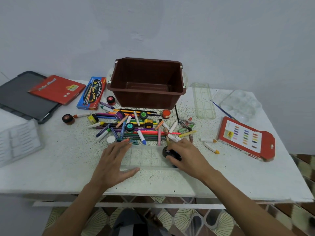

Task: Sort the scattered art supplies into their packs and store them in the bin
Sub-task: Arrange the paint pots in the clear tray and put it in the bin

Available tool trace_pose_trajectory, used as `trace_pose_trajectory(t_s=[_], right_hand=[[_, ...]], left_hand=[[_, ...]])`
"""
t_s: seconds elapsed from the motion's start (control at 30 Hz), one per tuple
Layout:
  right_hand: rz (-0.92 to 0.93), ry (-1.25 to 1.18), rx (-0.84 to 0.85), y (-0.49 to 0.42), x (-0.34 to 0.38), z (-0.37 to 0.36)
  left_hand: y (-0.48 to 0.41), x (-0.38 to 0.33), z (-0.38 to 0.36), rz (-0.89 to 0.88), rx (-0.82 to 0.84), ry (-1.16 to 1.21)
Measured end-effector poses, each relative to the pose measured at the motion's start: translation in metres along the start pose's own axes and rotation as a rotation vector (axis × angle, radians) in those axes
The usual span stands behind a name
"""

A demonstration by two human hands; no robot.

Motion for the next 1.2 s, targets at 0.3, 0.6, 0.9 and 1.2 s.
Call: trace_pose_trajectory(t_s=[0.3, 0.6, 0.9, 1.2], right_hand=[[0.107, 0.072, -0.116, 0.003, 0.001, -0.002], [0.04, 0.11, -0.063, 0.005, -0.01, -0.014], [-0.063, 0.009, -0.169, -0.041, -0.022, 0.005], [-0.155, 0.222, -0.088, -0.115, -0.049, 0.015]], left_hand=[[0.001, 0.001, -0.001, 0.011, 0.008, 0.009], [0.001, 0.002, -0.003, 0.013, 0.013, 0.018], [0.001, 0.002, -0.001, 0.003, 0.0, 0.026], [0.002, 0.003, -0.002, -0.018, -0.023, 0.009]])
Point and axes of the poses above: each hand's wrist, its own y-axis away from the middle knuckle, its own z-axis out of the back of the hand, x = y × z, the point moved 6 cm from there along -y, towards the middle knuckle, and after that the axes turned 7 degrees about -y, right-handed, at the moved point
